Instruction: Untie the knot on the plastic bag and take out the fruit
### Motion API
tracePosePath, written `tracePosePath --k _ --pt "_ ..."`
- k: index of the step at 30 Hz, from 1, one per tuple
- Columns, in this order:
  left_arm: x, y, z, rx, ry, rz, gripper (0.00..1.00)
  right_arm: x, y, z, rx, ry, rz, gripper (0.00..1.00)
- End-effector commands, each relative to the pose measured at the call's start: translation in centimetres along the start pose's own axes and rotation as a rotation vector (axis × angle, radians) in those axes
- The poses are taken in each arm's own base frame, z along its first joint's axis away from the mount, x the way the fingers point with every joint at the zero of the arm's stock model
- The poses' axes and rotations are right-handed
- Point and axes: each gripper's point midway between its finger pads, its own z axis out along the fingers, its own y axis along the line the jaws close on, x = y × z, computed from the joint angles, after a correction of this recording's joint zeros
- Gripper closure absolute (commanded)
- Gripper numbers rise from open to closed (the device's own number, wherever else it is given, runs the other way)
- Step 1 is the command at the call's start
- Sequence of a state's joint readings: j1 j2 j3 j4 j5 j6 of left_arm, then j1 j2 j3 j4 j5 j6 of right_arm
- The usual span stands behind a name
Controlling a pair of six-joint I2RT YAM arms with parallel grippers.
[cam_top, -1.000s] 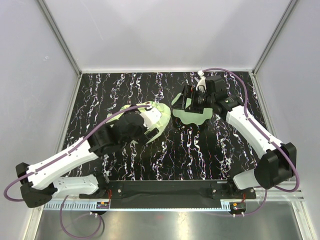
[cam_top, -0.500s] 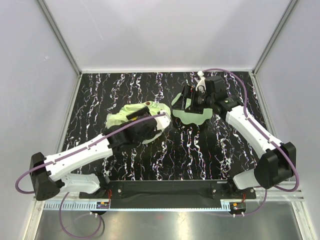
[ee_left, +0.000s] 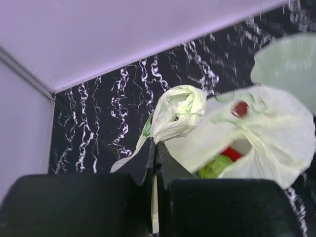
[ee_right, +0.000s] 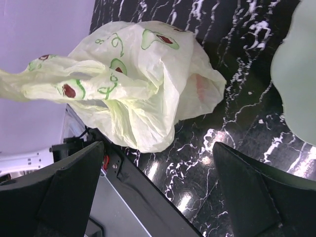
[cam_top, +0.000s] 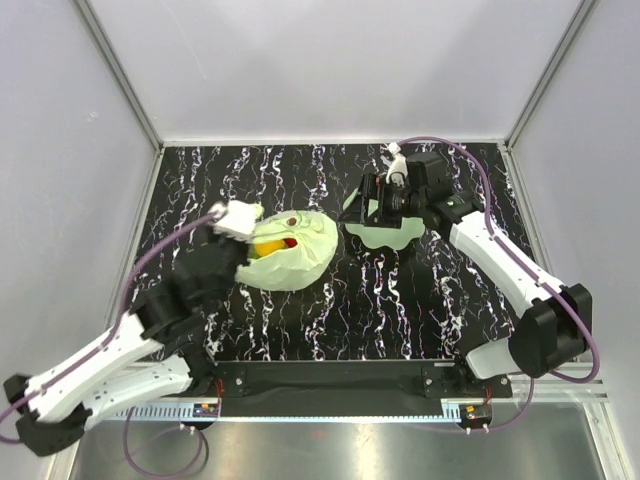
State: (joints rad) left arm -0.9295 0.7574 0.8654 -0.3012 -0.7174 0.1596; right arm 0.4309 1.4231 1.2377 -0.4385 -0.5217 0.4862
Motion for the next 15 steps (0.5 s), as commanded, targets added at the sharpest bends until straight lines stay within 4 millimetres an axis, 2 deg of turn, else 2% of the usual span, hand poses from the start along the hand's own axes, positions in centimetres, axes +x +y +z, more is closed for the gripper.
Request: tracePosePath --k 1,2,3,6,7,9,10,13,14,15 --pt "0.0 1.2 -1.0 -0.046 -0.109 -0.356 1.0 -1.0 5.3 -0.9 -0.14 -0.021 -0.154 0.02" --pt "-0.3 2.1 -1.9 -0.055 -0.144 -0.417 1.0 -1.1 6.3 -0.9 -0.165 -0.021 -0.188 0.02" --pt "0.1 2.3 -2.1 -0.064 -0.148 -0.453 1.0 -0.2 7.8 -0.7 -0.199 0.003 -0.215 0.03" --pt "1.1 1.9 -2.4 -0.043 -0.148 -0.543 1.0 0.7 10.2 -0.9 -0.254 0.008 -0.274 0.08" --pt "1.3 1.6 -2.4 -0.033 -0.146 -0.579 1.0 1.9 11.6 -0.8 -0.282 0.027 -0.299 0.09" --pt "1.5 1.4 -2.6 -0.016 -0.155 -0.611 1.0 3.0 13.3 -1.0 -0.315 0.028 -0.342 0.16" --pt "1.4 1.3 -2.7 -0.013 -0.164 -0.651 1.0 4.5 14.9 -0.8 -0.342 0.052 -0.372 0.19" --pt "0.8 1.8 -3.3 -0.007 -0.202 -0.716 1.0 7.1 17.9 0.3 -0.369 0.091 -0.419 0.35" --pt "0.5 2.3 -3.7 -0.012 -0.223 -0.741 1.0 7.8 18.5 0.8 -0.371 0.103 -0.428 0.56" --pt "0.3 2.6 -4.0 -0.018 -0.235 -0.756 1.0 8.1 19.1 1.1 -0.369 0.104 -0.431 0.68"
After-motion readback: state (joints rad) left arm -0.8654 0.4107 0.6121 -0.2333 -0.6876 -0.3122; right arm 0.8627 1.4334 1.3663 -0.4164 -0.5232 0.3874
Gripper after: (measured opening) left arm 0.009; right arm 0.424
